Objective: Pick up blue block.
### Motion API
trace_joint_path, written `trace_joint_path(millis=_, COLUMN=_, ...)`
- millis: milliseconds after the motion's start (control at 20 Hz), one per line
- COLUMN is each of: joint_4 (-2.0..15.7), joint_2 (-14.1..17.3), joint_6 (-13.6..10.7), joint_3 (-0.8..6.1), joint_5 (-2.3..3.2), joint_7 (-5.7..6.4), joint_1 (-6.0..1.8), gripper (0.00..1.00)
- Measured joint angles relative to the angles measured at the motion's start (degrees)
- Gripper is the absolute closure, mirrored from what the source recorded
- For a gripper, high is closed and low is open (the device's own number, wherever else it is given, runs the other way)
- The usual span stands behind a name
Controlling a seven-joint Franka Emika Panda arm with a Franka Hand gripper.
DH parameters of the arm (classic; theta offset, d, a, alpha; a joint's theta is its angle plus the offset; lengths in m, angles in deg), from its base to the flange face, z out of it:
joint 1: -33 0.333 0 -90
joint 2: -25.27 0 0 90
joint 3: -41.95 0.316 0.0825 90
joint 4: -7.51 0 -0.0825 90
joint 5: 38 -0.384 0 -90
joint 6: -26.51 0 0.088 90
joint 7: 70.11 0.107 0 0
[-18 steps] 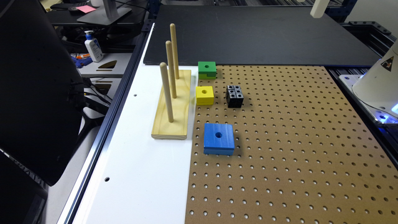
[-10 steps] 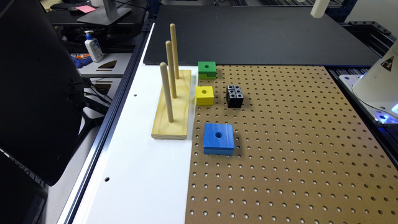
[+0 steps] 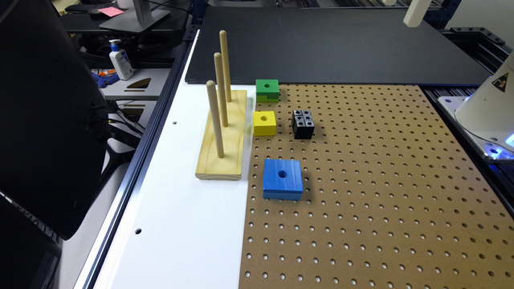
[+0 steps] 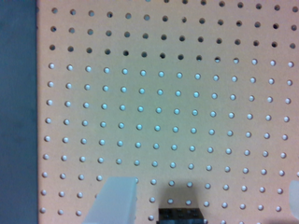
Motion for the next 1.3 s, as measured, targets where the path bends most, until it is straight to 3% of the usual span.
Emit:
trace_joint_path(millis=200, joint_4=1.18, joint_2=3.0, joint_6=3.0, joint_3=2.79, joint_5=-1.85, joint_7=1.17, joint_1=0.0, gripper=0.0)
trace_joint_path(millis=400, joint_4=3.77, joint_2=7.0, joint_6=4.5, joint_3=4.59, joint_5=-2.27, joint_7=2.61, joint_1=0.01, gripper=0.0)
trace_joint_path(millis=700, joint_4=9.68, joint_2=13.4, joint_6=4.7, joint_3=7.51, joint_5=-2.78, joint_7=5.36, joint_1=-0.02, gripper=0.0)
trace_joint_path(millis=1000, joint_4=14.52, joint_2=19.0, joint_6=4.8, joint_3=9.25, joint_5=-2.78, joint_7=7.19, joint_1=-0.06, gripper=0.0)
trace_joint_path(millis=1300, joint_4=15.86, joint_2=20.5, joint_6=4.8, joint_3=10.4, joint_5=-2.94, joint_7=8.11, joint_1=-0.07, gripper=0.0)
